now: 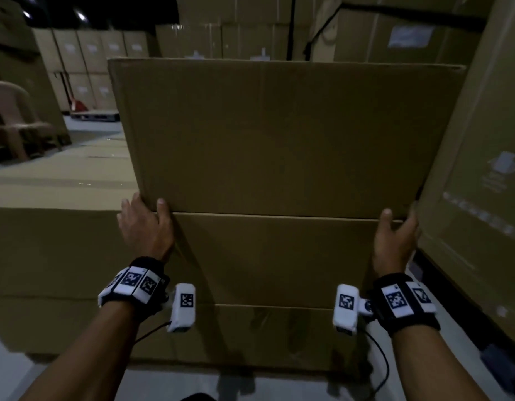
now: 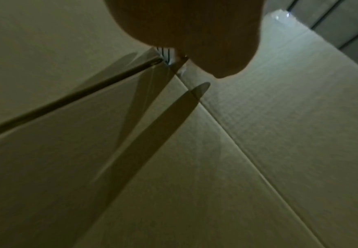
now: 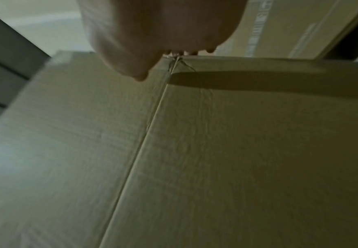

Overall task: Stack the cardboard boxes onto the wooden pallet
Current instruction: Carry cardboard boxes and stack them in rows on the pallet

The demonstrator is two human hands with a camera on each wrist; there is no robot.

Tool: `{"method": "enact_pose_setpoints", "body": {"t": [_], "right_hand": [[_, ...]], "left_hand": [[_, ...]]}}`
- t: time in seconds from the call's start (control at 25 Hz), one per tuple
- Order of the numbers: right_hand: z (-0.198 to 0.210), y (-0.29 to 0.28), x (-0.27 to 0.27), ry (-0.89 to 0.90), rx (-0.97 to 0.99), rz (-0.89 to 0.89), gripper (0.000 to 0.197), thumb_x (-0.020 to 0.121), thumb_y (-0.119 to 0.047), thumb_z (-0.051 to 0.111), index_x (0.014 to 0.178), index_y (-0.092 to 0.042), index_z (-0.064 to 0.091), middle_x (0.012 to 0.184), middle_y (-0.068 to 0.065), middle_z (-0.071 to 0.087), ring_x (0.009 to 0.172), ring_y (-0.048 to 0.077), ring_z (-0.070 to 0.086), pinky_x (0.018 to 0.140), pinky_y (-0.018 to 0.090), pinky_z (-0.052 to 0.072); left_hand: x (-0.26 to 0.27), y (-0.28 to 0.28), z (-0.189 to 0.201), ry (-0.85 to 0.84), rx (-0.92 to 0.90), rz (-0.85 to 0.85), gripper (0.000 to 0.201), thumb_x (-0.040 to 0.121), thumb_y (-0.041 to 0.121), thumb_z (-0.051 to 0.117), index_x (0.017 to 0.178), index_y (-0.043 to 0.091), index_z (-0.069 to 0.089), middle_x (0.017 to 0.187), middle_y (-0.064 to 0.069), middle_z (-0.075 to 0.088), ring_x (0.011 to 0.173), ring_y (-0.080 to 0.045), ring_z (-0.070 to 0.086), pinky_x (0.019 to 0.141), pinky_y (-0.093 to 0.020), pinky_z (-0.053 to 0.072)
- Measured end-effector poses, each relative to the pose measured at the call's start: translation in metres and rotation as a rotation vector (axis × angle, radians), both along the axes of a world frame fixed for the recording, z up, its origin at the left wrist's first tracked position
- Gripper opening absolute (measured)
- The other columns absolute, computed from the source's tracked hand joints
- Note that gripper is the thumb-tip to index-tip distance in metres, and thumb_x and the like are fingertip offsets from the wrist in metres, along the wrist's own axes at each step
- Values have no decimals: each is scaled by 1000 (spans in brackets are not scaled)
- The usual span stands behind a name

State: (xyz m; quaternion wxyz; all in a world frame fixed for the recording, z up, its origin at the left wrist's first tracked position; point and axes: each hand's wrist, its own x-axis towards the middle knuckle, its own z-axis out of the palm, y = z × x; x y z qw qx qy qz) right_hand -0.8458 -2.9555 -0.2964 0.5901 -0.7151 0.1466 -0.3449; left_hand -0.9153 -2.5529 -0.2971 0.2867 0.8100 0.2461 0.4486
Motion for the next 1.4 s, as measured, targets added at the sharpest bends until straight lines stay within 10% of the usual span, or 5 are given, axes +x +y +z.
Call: {"method": "enact_pose_setpoints", "body": {"t": [1.4], "right_hand": [[-26, 10, 22, -85, 15, 17, 72, 99, -39, 54, 157, -24, 14, 160, 10, 24, 144, 32, 30, 116, 56, 30]], "left_hand": [[13, -11, -26, -214, -116, -42, 51, 105, 23, 36, 152, 6, 24, 161, -24, 11, 150, -37, 11, 120, -50, 17]]}}
